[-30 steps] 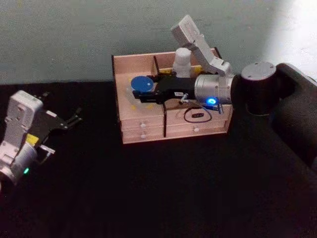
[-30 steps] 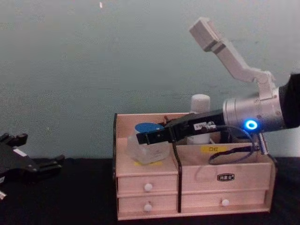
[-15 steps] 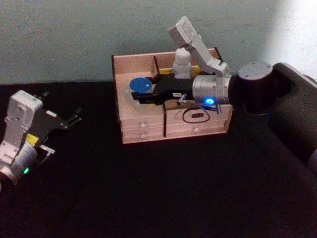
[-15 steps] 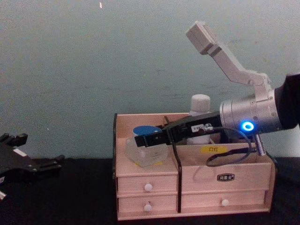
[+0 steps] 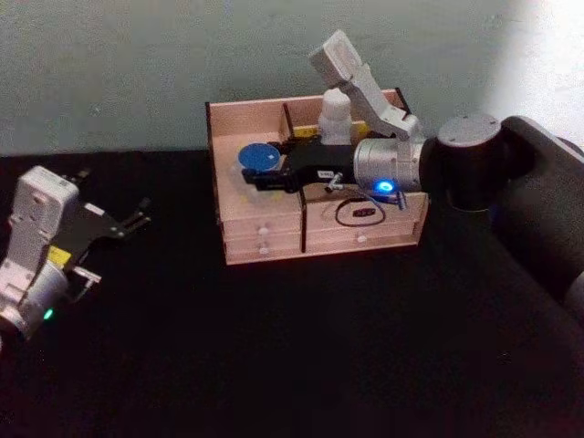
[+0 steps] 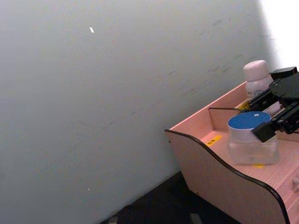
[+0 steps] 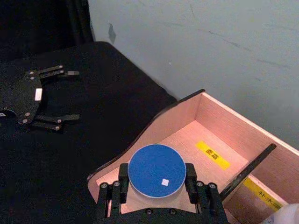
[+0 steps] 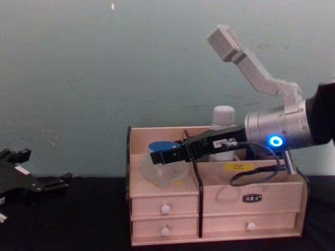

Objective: Pick up the facial cleanser and watermelon frost from the table and place them into the tiered storage box.

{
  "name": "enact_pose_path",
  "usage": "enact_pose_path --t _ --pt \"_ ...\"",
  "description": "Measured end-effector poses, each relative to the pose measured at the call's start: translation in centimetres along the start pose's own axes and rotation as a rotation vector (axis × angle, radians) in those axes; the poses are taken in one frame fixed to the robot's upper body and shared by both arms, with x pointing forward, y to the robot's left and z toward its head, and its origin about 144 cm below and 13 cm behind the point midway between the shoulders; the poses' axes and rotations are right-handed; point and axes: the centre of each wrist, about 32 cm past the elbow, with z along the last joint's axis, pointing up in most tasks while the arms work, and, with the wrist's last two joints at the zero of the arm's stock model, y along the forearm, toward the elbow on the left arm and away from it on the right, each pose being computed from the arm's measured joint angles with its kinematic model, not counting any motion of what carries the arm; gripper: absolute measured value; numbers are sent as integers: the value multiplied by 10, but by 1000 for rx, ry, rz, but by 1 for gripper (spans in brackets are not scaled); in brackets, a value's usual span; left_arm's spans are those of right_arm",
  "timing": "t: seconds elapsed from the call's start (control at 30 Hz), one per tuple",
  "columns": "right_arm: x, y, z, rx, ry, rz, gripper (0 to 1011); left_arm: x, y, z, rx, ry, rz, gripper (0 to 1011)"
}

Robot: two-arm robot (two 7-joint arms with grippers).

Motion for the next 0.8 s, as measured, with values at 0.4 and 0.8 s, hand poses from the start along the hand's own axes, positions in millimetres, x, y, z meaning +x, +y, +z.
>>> enact_pose_path --t 0.4,0.8 --pt "0 0 0 -5 -1 -1 805 0 0 0 0 0 0 1001" --pt "0 0 -1 -6 -1 -1 1002 0 0 0 0 0 0 1001"
